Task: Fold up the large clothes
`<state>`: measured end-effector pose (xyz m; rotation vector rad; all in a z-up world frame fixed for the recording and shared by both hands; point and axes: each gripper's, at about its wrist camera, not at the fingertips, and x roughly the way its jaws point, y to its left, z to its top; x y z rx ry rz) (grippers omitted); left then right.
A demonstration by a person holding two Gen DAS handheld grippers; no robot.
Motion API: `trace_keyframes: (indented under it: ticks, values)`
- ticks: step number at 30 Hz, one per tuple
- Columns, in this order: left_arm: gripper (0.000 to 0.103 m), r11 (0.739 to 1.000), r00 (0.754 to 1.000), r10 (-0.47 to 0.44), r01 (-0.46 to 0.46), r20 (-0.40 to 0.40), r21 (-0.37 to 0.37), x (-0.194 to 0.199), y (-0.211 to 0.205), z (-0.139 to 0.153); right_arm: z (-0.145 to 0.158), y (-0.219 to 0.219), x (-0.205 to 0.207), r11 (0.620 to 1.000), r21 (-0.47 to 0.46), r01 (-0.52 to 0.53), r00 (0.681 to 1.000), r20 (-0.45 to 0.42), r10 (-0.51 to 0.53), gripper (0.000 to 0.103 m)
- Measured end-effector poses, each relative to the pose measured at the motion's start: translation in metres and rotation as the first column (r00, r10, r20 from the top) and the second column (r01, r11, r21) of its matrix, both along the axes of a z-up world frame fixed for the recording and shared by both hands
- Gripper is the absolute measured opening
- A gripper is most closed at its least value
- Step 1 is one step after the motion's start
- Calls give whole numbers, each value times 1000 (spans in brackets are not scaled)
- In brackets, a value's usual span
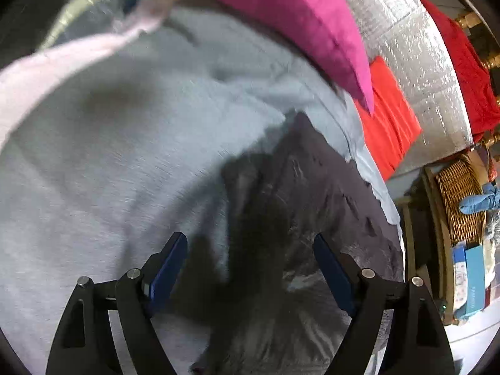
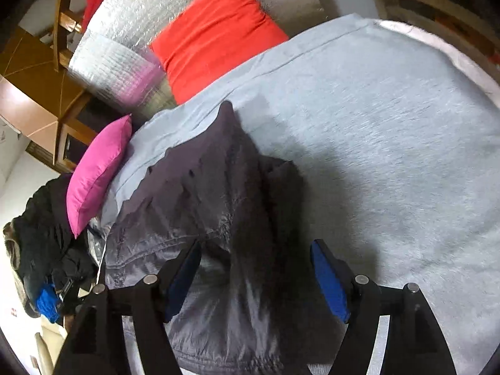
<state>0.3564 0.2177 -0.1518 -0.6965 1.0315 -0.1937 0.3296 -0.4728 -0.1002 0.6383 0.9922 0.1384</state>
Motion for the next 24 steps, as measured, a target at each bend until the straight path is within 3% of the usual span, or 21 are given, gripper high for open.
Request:
trace_keyframes:
  ticks: [4, 5, 6, 7, 8, 9, 11, 12, 13, 15, 18, 19, 23, 24]
  values:
    - [83, 998, 997, -64, 64, -33, -5, 15, -21, -12, -19, 16, 23, 997, 28, -71, 997, -39, 72, 70]
    - [79, 997, 996, -75, 76, -39, 11, 18, -24, -15, -22, 24, 26, 995, 3, -104, 993, -56, 104, 48]
    - [49, 993, 995, -96, 97, -22, 61, 19, -30, -13, -24, 30, 29, 992, -20, -125, 990, -68, 123, 37]
    - [32, 991, 992, -126, 127, -25, 42, 24, -33, -14, -23, 32, 30, 991, -33, -129, 990, -61, 127, 30]
    - [29, 992, 992, -121, 122, -25, 24, 23, -32, -11, -19, 33, 29, 990, -42, -136, 990, -53, 134, 19]
    - [26, 993, 993, -118, 118, -13, 18, 23, -30, -5, -12, 34, 28, 986, -68, -150, 988, -42, 148, 18]
    - [29, 992, 992, -126, 126, 4, 19, 20, -27, -2, -8, 30, 26, 984, -75, -159, 987, -40, 156, 18]
    - [40, 991, 992, -129, 129, -6, 31, 21, -26, -4, -10, 27, 26, 986, -65, -156, 987, -49, 154, 20]
    - [60, 992, 992, -120, 121, -23, 43, 21, -24, -7, -14, 25, 26, 987, -61, -151, 987, -61, 148, 30]
    - [78, 993, 994, -102, 104, -44, 54, 20, -20, -8, -21, 21, 26, 990, -66, -122, 990, -73, 117, 72]
    - [81, 992, 992, -124, 124, -5, 11, 16, -17, 1, -19, 13, 22, 995, 8, -102, 995, -20, 102, 72]
    - [86, 992, 992, -129, 128, 14, 12, 14, -16, 4, -19, 12, 21, 995, 26, -100, 995, -9, 101, 72]
    - [91, 981, 986, -163, 166, -31, 102, 21, -32, -12, -32, 18, 29, 988, 57, -142, 988, -48, 145, 72]
    - [91, 975, 985, -171, 168, 7, 148, 18, -38, -9, -36, 22, 32, 988, 51, -146, 988, -50, 148, 70]
